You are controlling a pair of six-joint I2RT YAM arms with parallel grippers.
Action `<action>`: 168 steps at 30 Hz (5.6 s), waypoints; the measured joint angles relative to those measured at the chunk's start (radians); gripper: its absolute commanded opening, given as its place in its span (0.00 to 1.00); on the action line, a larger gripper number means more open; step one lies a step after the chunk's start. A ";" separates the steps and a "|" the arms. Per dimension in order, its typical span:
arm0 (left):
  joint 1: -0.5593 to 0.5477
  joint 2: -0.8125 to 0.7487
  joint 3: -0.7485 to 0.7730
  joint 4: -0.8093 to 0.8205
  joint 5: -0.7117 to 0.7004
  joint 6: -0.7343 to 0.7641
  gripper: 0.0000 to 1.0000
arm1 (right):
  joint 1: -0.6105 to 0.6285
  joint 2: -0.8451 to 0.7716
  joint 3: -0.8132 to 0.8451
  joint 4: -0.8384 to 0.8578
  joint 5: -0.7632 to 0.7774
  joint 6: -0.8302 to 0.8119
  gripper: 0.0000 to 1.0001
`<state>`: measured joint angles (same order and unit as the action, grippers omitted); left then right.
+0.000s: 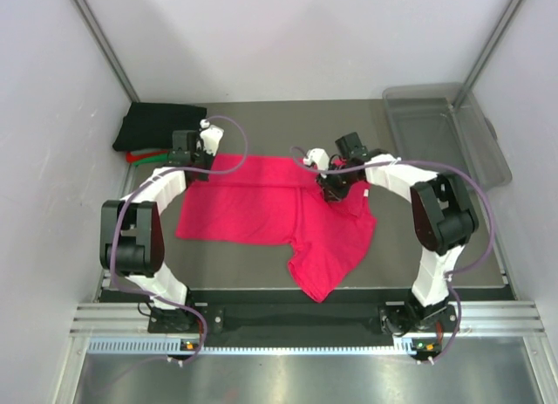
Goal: Fold and stack the t-shirts
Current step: Fold the tshirt
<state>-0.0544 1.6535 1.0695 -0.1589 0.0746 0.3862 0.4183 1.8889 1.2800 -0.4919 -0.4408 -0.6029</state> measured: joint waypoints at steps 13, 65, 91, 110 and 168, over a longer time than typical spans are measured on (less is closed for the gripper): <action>0.000 -0.046 -0.030 0.003 0.016 -0.007 0.26 | 0.015 -0.205 0.042 -0.064 -0.071 0.021 0.19; -0.008 0.404 0.303 0.005 -0.300 -0.074 0.07 | -0.321 0.402 0.589 -0.121 0.375 0.045 0.29; -0.011 -0.320 -0.016 -0.057 -0.135 -0.093 0.21 | -0.296 -0.073 0.225 -0.079 0.278 0.080 0.35; -0.011 -0.302 -0.079 -0.068 -0.090 -0.096 0.22 | -0.287 0.329 0.581 -0.158 0.345 0.091 0.36; -0.011 -0.301 -0.126 -0.051 -0.064 -0.096 0.26 | -0.241 0.582 0.832 -0.091 0.763 0.022 0.28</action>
<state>-0.0658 1.3529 0.9440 -0.2104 0.0101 0.2905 0.1772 2.4706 2.1120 -0.5827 0.3225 -0.5812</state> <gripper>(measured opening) 0.238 0.197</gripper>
